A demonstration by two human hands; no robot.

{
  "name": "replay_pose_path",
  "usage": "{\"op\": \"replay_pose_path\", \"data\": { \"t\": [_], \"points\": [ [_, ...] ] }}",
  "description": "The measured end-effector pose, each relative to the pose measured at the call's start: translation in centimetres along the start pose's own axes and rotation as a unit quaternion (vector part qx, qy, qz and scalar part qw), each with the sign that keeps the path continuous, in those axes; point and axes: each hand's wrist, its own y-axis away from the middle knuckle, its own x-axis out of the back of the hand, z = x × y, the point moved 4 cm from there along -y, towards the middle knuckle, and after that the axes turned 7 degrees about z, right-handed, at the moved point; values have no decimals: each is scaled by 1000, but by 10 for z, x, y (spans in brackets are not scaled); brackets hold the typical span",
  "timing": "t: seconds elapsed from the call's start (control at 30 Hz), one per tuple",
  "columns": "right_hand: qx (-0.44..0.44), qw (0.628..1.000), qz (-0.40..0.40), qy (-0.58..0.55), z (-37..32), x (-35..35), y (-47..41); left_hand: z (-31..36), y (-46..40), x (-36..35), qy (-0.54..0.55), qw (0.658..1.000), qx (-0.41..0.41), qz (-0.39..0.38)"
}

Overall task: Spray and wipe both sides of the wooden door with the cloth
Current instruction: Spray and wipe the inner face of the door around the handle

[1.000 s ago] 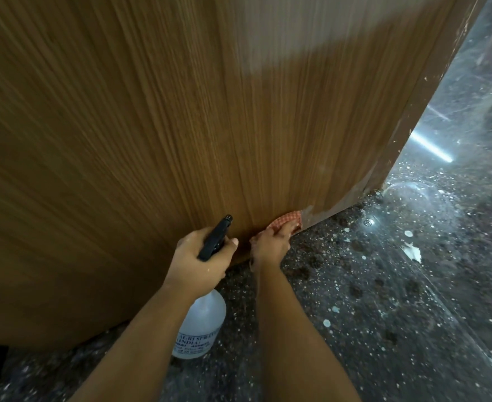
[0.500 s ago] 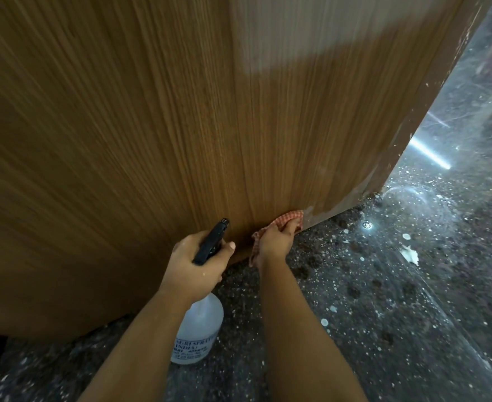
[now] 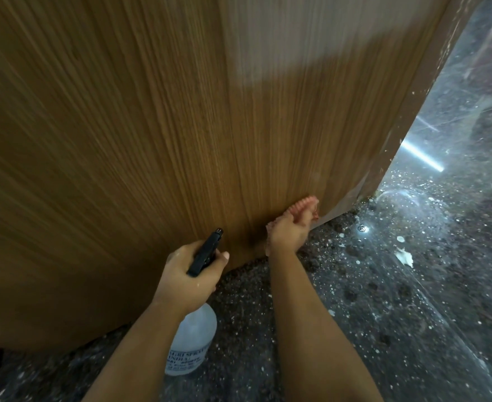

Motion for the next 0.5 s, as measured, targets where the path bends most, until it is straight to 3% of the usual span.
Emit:
{"op": "replay_pose_path", "data": {
  "t": [0.07, 0.17, 0.37, 0.5],
  "points": [
    [70, 997, 0, 46, 2, -9, 0, 1, -2, -3, 4, 1000, -6, 8],
    [59, 995, -17, 85, 33, -20, -33, -1, -1, -7, 32, 999, -9, 14],
    [-165, 982, -85, 21, 50, 5, -47, -5, 2, -10, 32, 999, -9, -4],
    [-234, 969, -81, -11, 73, 4, -31, -2, -2, -14, 35, 999, -10, 1]
  ]
}}
